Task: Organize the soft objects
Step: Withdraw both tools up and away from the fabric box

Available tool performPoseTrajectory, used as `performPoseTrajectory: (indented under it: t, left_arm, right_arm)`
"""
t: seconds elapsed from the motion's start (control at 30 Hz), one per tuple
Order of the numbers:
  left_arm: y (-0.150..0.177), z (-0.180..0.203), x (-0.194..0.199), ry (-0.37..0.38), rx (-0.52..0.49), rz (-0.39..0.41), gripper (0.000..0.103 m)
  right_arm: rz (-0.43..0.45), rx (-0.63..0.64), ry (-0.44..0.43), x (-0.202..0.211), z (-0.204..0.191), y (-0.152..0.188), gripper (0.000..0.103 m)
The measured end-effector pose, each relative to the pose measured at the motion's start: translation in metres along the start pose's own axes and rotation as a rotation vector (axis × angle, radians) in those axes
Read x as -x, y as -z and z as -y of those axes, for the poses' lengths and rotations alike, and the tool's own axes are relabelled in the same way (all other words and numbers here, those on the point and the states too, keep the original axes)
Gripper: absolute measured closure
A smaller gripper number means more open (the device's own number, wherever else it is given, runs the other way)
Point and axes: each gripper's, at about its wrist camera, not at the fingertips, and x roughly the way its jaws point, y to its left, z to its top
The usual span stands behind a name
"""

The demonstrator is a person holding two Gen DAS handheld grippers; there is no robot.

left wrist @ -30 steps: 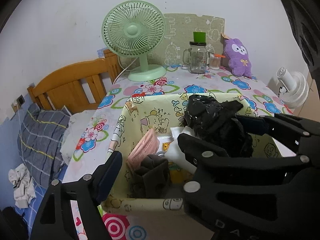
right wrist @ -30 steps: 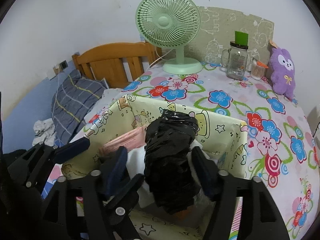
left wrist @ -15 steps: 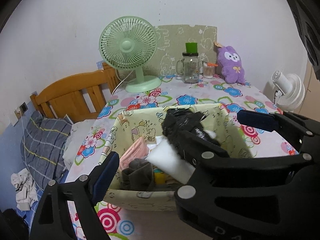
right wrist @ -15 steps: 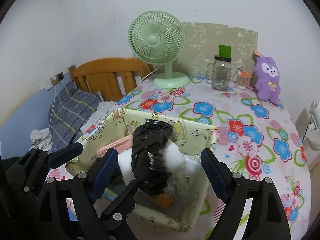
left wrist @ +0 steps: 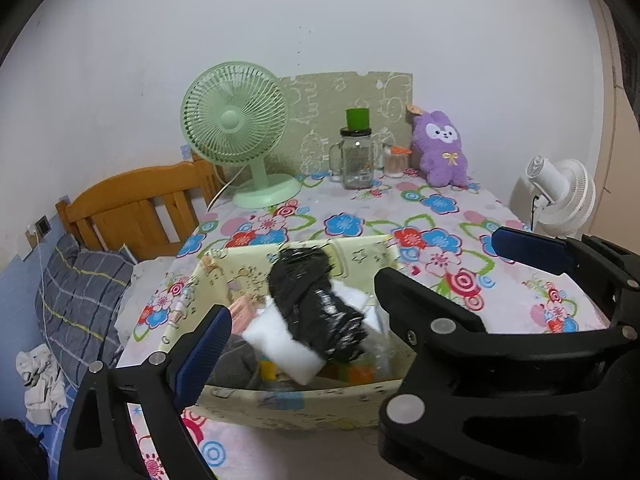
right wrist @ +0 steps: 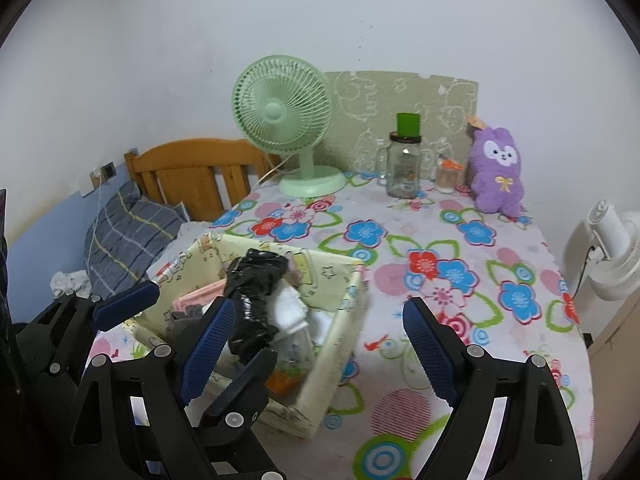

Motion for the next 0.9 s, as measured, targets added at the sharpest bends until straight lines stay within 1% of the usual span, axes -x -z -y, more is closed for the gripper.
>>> performPoseTrajectory:
  t: [0.07,0.17,0.27,0.53,0.9]
  left_arm:
    - [-0.002,0.005,0.002,0.002,-0.004,0.007,0.006]
    - [-0.004,0.015,0.006,0.007,-0.012,0.024,0.005]
    - [-0.006,0.026,0.009,0.004,-0.025,0.042,0.003]
    - [-0.008,0.052,0.015,0.039,-0.045,0.051,0.002]
    - [-0.010,0.070,0.027,0.071,-0.022,0.059,0.002]
  right_arm:
    - [0.013,-0.008,0.012,0.006,0.006,0.001,0.010]
    - [0.039,-0.027,0.035,0.017,0.016,0.002,0.007]
    - [0.056,-0.036,0.059,0.025,0.026,0.004,0.007]
    - [0.084,-0.077,0.109,0.046,0.054,0.014,0.006]
    - [0.130,-0.130,0.213,0.078,0.089,0.024,0.005]
